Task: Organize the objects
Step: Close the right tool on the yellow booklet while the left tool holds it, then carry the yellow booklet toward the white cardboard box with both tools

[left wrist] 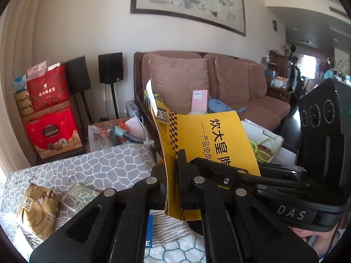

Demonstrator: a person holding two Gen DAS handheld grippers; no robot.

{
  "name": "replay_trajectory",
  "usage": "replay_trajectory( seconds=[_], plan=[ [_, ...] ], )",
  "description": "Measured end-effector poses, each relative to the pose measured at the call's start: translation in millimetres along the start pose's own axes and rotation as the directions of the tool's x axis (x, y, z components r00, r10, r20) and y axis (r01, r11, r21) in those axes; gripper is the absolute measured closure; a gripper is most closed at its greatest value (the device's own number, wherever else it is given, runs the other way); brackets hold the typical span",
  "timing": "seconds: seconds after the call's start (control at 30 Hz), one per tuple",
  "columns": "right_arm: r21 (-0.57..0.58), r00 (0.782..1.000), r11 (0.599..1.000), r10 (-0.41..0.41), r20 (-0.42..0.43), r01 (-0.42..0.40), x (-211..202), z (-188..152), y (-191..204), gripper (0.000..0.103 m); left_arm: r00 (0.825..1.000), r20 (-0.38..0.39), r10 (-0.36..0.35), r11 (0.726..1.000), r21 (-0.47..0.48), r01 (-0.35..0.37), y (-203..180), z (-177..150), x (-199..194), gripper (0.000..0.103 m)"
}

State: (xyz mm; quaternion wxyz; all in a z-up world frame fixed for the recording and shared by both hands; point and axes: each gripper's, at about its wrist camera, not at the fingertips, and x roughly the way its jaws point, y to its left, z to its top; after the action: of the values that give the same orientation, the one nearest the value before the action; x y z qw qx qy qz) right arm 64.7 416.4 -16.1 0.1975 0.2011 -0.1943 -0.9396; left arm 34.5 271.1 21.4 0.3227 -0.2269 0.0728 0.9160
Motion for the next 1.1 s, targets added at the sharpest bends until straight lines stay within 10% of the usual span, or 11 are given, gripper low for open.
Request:
replay_trajectory(
  seconds=[1.1],
  plan=[
    [-0.008, 0.995, 0.997, -0.073, 0.066, 0.073, -35.8, 13.7, -24.8, 0.095, 0.999, -0.006, -0.045, 0.985, 0.165, 0.046, -50.1, 25.0, 21.7, 0.098]
  ],
)
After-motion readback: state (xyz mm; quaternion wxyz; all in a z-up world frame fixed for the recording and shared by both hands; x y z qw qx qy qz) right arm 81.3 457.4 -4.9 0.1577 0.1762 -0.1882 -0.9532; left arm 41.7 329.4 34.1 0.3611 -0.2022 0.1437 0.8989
